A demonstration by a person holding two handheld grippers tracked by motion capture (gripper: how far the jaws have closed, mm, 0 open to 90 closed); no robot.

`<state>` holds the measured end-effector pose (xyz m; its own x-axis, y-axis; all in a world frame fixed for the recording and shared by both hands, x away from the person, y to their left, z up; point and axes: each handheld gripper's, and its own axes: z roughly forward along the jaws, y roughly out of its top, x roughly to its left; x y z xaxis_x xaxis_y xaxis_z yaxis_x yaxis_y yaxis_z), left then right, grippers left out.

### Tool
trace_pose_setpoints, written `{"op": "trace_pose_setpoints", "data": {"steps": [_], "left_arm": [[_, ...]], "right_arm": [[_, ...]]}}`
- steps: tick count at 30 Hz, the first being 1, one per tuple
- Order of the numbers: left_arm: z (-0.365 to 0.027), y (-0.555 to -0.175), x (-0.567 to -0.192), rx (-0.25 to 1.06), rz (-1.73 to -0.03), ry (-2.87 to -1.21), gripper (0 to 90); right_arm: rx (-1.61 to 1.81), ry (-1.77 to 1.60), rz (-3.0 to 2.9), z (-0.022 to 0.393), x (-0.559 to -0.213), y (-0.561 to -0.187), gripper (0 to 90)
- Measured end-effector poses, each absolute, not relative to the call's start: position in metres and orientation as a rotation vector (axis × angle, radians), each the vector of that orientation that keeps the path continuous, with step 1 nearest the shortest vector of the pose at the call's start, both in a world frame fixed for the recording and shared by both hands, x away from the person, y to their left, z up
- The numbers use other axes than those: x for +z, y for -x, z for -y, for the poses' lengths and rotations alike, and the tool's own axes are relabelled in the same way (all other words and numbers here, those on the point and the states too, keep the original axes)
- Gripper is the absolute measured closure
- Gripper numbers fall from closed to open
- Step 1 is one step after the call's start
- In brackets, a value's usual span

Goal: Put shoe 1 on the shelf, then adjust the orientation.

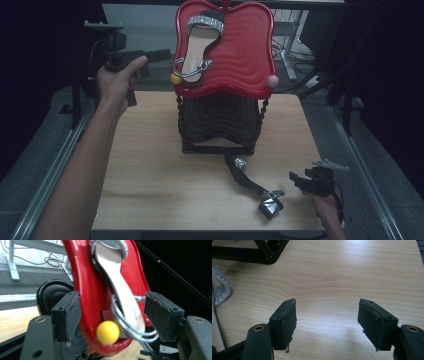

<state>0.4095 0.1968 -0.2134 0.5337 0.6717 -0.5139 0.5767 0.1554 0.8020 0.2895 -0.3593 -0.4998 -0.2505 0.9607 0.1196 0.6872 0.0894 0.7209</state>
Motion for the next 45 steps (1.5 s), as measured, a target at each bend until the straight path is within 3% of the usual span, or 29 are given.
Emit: {"op": "trace_pose_setpoints", "data": {"steps": [14,29,38,45], "left_arm": [[-0.215,-0.406,-0.230,0.100,-1.160,-1.496,30.3],[-0.217,-0.402,-0.237,0.104,-1.177,-1.507,30.8],[-0.217,-0.400,-0.240,0.108,-1.190,-1.519,31.3],[-0.218,-0.398,-0.241,0.113,-1.197,-1.521,31.6]], "right_arm": [[0.986,-1.602,-2.000,0.359,-0.496,-0.290,38.8],[1.127,-1.331,-2.306,0.319,-0.465,-0.297,88.7],[1.011,-1.114,-2.557,0.268,-0.466,-0.293,89.7],[0.961,-1.066,-2.621,0.255,-0.469,-0.290,89.8]]}}
